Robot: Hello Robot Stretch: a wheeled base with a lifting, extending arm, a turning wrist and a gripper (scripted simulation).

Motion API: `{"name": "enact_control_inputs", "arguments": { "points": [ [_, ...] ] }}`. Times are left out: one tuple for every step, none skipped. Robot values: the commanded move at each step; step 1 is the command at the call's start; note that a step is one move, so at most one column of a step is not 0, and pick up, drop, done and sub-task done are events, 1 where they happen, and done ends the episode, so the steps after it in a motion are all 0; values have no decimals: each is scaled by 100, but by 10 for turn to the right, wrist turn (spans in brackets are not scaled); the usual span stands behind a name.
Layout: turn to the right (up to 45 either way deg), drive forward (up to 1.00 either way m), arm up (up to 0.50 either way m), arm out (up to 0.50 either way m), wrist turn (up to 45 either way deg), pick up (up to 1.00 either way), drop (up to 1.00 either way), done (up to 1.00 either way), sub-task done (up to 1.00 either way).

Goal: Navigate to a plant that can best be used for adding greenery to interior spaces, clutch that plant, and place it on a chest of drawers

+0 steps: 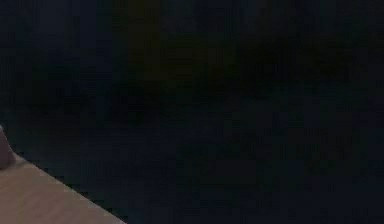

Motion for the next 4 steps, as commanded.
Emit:
{"name": "enact_control_inputs", "arguments": {
  "points": [
    [450,0,0,0,0,0,0,0,0],
    [450,0,0,0,0,0,0,0,0],
    [270,0,0,0,0,0,0,0,0],
    [0,45,0,0,0,0,0,0,0]
  ]
}}
